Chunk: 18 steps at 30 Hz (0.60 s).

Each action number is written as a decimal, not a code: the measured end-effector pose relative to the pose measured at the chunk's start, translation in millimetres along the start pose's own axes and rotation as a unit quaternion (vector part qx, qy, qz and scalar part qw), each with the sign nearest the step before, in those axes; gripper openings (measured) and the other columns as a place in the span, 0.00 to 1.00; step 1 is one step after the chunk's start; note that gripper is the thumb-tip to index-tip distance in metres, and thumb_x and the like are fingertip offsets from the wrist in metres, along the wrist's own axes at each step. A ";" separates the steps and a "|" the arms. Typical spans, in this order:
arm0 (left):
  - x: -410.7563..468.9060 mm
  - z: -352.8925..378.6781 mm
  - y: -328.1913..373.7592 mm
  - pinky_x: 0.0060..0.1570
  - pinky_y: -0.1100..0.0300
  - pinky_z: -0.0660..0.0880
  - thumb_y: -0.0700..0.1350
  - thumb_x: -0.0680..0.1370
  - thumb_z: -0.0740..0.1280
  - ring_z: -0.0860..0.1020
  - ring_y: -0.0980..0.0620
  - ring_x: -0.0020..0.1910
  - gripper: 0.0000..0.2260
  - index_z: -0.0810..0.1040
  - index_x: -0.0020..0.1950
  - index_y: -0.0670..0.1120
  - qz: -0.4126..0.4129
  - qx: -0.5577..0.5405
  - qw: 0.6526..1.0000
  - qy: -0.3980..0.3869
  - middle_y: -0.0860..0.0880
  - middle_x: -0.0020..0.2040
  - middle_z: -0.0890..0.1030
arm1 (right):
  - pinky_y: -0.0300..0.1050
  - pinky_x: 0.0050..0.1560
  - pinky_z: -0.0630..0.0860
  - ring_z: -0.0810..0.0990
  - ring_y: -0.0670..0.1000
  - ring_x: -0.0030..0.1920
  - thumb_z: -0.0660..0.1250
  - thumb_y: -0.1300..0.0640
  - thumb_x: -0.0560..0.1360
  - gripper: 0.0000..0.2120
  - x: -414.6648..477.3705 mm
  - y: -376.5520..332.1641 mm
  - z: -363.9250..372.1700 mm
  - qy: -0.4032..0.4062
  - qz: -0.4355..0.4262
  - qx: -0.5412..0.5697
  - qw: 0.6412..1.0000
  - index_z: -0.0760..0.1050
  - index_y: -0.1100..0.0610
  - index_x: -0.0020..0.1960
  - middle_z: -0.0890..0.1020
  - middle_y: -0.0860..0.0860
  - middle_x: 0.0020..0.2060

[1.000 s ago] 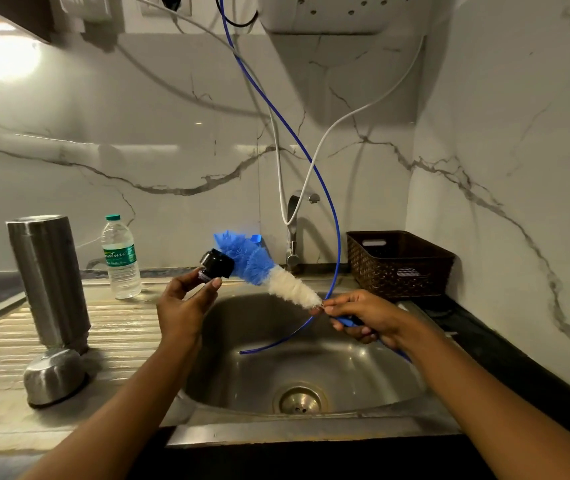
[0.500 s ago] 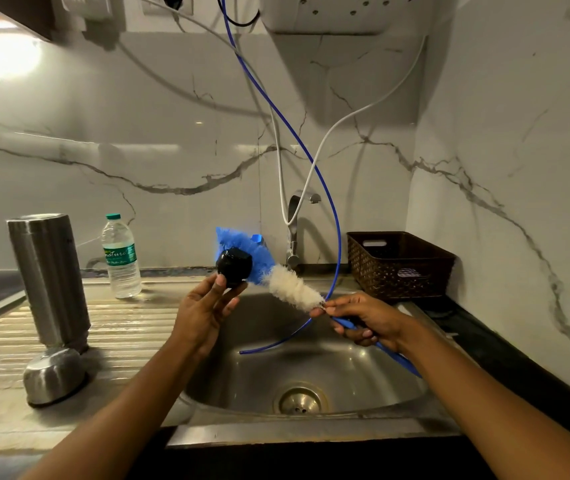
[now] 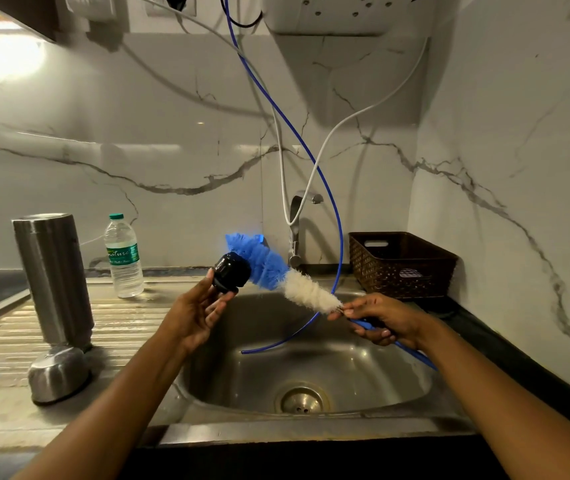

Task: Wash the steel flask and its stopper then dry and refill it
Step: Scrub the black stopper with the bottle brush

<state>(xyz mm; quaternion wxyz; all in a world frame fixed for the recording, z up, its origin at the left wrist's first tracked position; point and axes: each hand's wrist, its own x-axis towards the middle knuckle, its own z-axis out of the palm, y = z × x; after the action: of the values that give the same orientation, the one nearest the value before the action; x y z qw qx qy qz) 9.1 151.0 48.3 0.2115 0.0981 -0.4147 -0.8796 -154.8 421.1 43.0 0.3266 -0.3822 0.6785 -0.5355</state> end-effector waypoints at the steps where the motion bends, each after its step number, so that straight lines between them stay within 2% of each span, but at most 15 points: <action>1: -1.3 1.5 -2.2 0.27 0.66 0.78 0.47 0.73 0.66 0.82 0.53 0.29 0.13 0.76 0.52 0.39 -0.021 0.000 1.000 -0.005 0.41 0.37 0.84 | 0.33 0.18 0.58 0.60 0.42 0.20 0.58 0.59 0.79 0.13 0.8 0.9 0.8 -0.001 0.002 -0.003 1.000 0.80 0.59 0.56 0.74 0.53 0.32; 4: -3.4 6.2 -3.7 0.24 0.66 0.77 0.46 0.74 0.66 0.81 0.53 0.26 0.13 0.76 0.52 0.37 -0.056 -0.011 0.998 -0.010 0.40 0.37 0.83 | 0.33 0.19 0.58 0.60 0.42 0.21 0.58 0.59 0.79 0.13 6.3 1.9 8.1 0.000 -0.003 -0.006 1.000 0.80 0.59 0.56 0.74 0.52 0.31; 9: -5.5 2.3 2.3 0.22 0.65 0.76 0.46 0.61 0.77 0.80 0.52 0.24 0.23 0.77 0.50 0.36 -0.078 0.002 0.997 -0.010 0.39 0.33 0.82 | 0.32 0.19 0.58 0.60 0.42 0.21 0.59 0.59 0.79 0.13 1.2 3.3 -2.6 -0.029 0.001 0.009 1.000 0.79 0.60 0.57 0.72 0.52 0.31; 14: -4.8 3.4 1.8 0.22 0.65 0.76 0.46 0.71 0.67 0.79 0.53 0.22 0.14 0.75 0.50 0.36 -0.089 0.023 0.996 0.002 0.40 0.29 0.81 | 0.32 0.19 0.58 0.60 0.42 0.21 0.59 0.59 0.79 0.13 1.8 1.3 0.4 0.004 0.001 -0.003 1.000 0.78 0.60 0.58 0.72 0.50 0.30; 16: -2.6 -1.5 4.9 0.21 0.66 0.76 0.46 0.76 0.65 0.79 0.53 0.22 0.12 0.75 0.50 0.37 -0.078 0.028 0.996 0.018 0.41 0.30 0.81 | 0.32 0.20 0.59 0.61 0.42 0.21 0.59 0.60 0.79 0.13 -1.5 0.6 -5.6 0.000 0.014 -0.005 1.000 0.78 0.61 0.59 0.72 0.50 0.30; 18: -2.1 -2.0 1.0 0.22 0.66 0.76 0.46 0.77 0.65 0.79 0.54 0.23 0.11 0.75 0.51 0.38 -0.078 0.060 0.995 0.021 0.41 0.33 0.81 | 0.32 0.20 0.59 0.61 0.42 0.22 0.59 0.60 0.79 0.13 -1.8 0.8 -4.7 -0.006 0.025 -0.013 1.000 0.78 0.61 0.59 0.72 0.50 0.29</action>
<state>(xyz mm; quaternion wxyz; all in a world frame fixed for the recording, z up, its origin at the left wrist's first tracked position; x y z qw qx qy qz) 12.0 149.9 47.8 0.1451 0.1612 -0.4535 -0.8645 -158.0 425.0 43.3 0.3391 -0.3728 0.6929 -0.5157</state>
